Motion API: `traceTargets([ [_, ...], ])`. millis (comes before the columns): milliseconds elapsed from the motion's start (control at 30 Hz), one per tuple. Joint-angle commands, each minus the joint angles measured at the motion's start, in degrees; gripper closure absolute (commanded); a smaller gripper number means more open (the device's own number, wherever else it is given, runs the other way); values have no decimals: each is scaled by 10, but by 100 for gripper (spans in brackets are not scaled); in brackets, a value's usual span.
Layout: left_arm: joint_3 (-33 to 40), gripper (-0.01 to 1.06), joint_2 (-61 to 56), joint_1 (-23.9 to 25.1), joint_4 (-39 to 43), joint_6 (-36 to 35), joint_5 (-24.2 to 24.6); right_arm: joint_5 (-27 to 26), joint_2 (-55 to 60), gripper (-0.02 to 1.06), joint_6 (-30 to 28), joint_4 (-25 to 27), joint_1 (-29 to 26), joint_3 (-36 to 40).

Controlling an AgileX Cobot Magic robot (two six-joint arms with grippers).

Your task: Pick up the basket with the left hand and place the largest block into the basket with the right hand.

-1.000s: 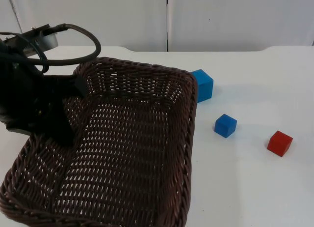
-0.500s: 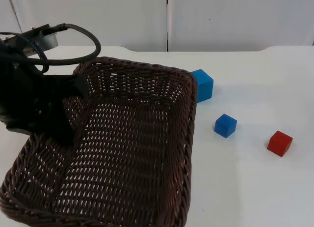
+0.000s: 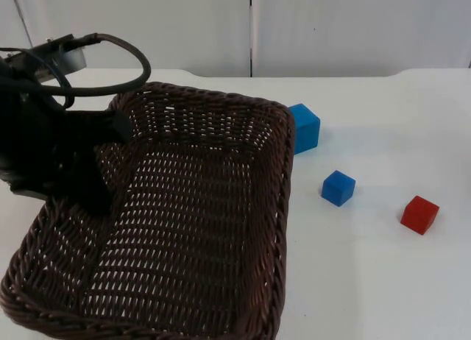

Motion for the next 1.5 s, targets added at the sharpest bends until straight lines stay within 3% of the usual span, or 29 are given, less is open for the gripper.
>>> traceTargets([
  [0, 1, 105, -8, 0, -7, 0, -1, -7, 18, 0, -10, 15, -1, -16],
  [167, 1, 105, -8, 0, -7, 0, -1, -5, 60, 0, -10, 18, 22, -63],
  [433, 1, 105, -8, 0, -7, 0, -3, -3, 172, 0, -13, 13, 123, -172],
  [667, 1, 105, -8, 0, -3, 0, -5, 36, 288, 0, -11, -29, 206, -290],
  [867, 1, 105, -8, 0, -3, 0, -5, 82, 370, 0, 7, -42, 233, -391],
  [1100, 1, 105, -8, 0, -2, 0, -5, 106, 442, 0, 28, -72, 234, -456],
  [1467, 1, 105, -8, 0, 1, 0, -14, 31, 527, 0, 28, -72, 234, -464],
])
